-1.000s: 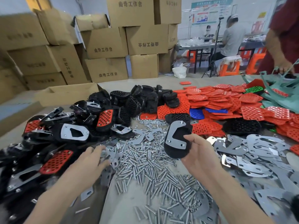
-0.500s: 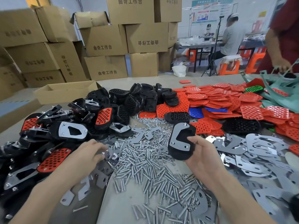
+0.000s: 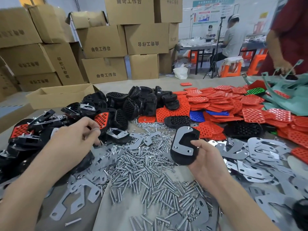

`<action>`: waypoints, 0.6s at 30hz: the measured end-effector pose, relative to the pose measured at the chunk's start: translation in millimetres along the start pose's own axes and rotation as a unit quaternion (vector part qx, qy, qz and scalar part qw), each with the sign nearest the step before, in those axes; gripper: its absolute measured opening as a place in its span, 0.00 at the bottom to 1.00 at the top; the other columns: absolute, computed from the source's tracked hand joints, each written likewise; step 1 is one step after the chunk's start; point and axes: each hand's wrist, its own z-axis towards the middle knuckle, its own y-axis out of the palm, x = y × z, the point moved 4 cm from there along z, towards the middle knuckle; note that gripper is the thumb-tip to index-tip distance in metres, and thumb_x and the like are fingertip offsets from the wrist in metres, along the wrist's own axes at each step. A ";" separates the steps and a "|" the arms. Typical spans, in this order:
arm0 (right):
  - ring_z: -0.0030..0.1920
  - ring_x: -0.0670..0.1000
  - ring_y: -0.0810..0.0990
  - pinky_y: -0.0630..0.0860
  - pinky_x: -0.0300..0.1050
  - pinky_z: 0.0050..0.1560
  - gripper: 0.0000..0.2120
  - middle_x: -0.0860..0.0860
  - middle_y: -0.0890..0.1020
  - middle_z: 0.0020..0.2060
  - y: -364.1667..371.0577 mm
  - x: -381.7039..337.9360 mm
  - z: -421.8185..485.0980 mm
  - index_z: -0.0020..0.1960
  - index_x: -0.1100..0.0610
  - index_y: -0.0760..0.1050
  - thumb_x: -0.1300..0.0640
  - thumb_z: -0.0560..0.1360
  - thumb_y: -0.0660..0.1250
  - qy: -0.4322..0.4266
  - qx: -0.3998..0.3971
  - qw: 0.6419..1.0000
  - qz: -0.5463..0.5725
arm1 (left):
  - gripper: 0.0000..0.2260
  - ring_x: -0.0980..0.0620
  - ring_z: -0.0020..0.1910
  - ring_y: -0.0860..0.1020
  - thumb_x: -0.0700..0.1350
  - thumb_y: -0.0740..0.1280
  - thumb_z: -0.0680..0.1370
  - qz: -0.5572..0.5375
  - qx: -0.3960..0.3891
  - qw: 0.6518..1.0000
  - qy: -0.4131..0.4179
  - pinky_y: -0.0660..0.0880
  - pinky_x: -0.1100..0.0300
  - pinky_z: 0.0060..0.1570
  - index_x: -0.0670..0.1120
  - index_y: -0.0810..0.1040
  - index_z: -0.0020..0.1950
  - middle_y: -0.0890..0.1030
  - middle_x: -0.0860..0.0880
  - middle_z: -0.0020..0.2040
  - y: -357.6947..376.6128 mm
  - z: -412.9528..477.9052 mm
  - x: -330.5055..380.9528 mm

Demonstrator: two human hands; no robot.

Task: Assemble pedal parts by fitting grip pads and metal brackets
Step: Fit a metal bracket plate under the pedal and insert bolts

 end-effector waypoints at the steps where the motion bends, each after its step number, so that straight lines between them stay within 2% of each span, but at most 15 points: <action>1: 0.54 0.59 0.86 0.82 0.56 0.56 0.26 0.61 0.85 0.59 -0.8 -1.0 0.5 0.67 0.63 0.77 0.59 0.70 0.66 -0.001 0.002 1.000 0.000 | 0.06 0.61 0.28 0.75 0.51 0.63 0.82 -0.003 -0.006 1.000 0.000 0.68 0.57 0.36 0.57 0.75 0.46 0.83 0.63 0.35 3.6 1.7 1.7; 3: 0.53 0.58 0.87 0.82 0.56 0.57 0.26 0.60 0.86 0.59 -1.9 -3.2 1.3 0.67 0.63 0.77 0.58 0.69 0.66 -0.003 0.005 1.000 0.000 | 0.04 0.57 0.22 0.69 0.50 0.65 0.82 -0.074 -0.022 0.997 -0.015 0.67 0.59 0.31 0.54 0.77 0.47 0.83 0.58 0.33 10.9 4.1 6.0; 4: 0.53 0.58 0.87 0.83 0.55 0.55 0.26 0.60 0.86 0.58 -2.0 -4.2 1.7 0.66 0.62 0.77 0.58 0.69 0.66 -0.004 0.007 1.000 0.000 | 0.03 0.56 0.22 0.67 0.49 0.67 0.81 -0.166 -0.041 0.984 -0.040 0.67 0.61 0.29 0.51 0.79 0.49 0.82 0.54 0.32 17.0 4.9 8.6; 5: 0.52 0.58 0.87 0.84 0.54 0.53 0.25 0.60 0.86 0.57 -2.4 -5.0 1.9 0.66 0.63 0.77 0.58 0.69 0.66 -0.005 0.009 1.000 0.000 | 0.06 0.55 0.24 0.67 0.48 0.69 0.79 -0.278 -0.068 0.955 -0.074 0.67 0.61 0.27 0.47 0.82 0.52 0.80 0.53 0.31 25.0 4.2 13.3; 7: 0.50 0.57 0.88 0.85 0.52 0.48 0.25 0.59 0.87 0.55 -3.4 -5.8 2.7 0.65 0.63 0.78 0.58 0.68 0.66 -0.004 0.014 1.000 0.004 | 0.14 0.56 0.27 0.69 0.48 0.69 0.74 -0.462 -0.134 0.867 -0.126 0.71 0.63 0.25 0.42 0.83 0.57 0.77 0.50 0.34 43.0 -0.2 27.5; 9: 0.49 0.57 0.88 0.85 0.51 0.46 0.25 0.59 0.87 0.54 -2.9 -6.4 2.2 0.64 0.63 0.78 0.58 0.68 0.66 -0.003 0.018 1.000 0.007 | 0.17 0.56 0.32 0.74 0.44 0.69 0.74 -0.576 -0.187 0.787 -0.120 0.77 0.64 0.32 0.39 0.82 0.61 0.79 0.49 0.39 56.2 -5.2 44.2; 10: 0.48 0.57 0.88 0.85 0.51 0.45 0.24 0.59 0.87 0.53 -3.0 -6.9 1.7 0.64 0.63 0.79 0.58 0.68 0.66 -0.003 0.022 1.000 0.010 | 0.18 0.56 0.35 0.76 0.42 0.69 0.74 -0.609 -0.212 0.757 -0.103 0.79 0.63 0.37 0.38 0.81 0.62 0.81 0.48 0.42 61.8 -7.9 53.1; 11: 0.47 0.57 0.88 0.86 0.51 0.44 0.23 0.59 0.87 0.53 -3.3 -7.8 2.1 0.62 0.63 0.80 0.58 0.69 0.66 -0.004 0.027 1.000 0.013 | 0.17 0.55 0.38 0.78 0.40 0.68 0.75 -0.624 -0.228 0.743 -0.081 0.81 0.62 0.42 0.39 0.80 0.64 0.82 0.47 0.46 67.4 -9.4 61.6; 12: 0.46 0.57 0.88 0.85 0.51 0.44 0.21 0.59 0.87 0.52 -4.2 -9.1 2.0 0.61 0.62 0.80 0.57 0.70 0.66 -0.007 0.036 0.999 0.015 | 0.18 0.54 0.40 0.79 0.40 0.69 0.75 -0.623 -0.227 0.746 -0.061 0.81 0.62 0.44 0.41 0.80 0.64 0.83 0.46 0.48 73.3 -10.0 69.6; 14: 0.45 0.56 0.88 0.85 0.49 0.41 0.15 0.58 0.88 0.50 -6.8 -11.4 2.0 0.60 0.61 0.81 0.57 0.77 0.63 -0.011 0.055 0.998 0.012 | 0.18 0.54 0.38 0.79 0.43 0.72 0.71 -0.578 -0.195 0.791 -0.036 0.80 0.62 0.42 0.46 0.80 0.61 0.84 0.47 0.47 86.1 -8.3 83.1; 16: 0.46 0.55 0.88 0.84 0.48 0.40 0.15 0.58 0.88 0.51 -7.2 -12.6 1.6 0.60 0.61 0.81 0.56 0.82 0.60 -0.009 0.073 0.997 0.000 | 0.12 0.56 0.37 0.80 0.47 0.74 0.71 -0.503 -0.164 0.848 -0.020 0.75 0.62 0.41 0.49 0.81 0.54 0.86 0.49 0.45 98.0 -6.0 96.3; 18: 0.50 0.57 0.86 0.84 0.51 0.46 0.16 0.60 0.86 0.56 -5.7 -12.9 2.0 0.66 0.62 0.78 0.59 0.83 0.59 -0.010 0.085 0.996 -0.015 | 0.06 0.58 0.42 0.83 0.51 0.74 0.73 -0.474 -0.157 0.866 -0.018 0.71 0.60 0.45 0.52 0.81 0.47 0.87 0.50 0.47 109.9 -3.4 106.3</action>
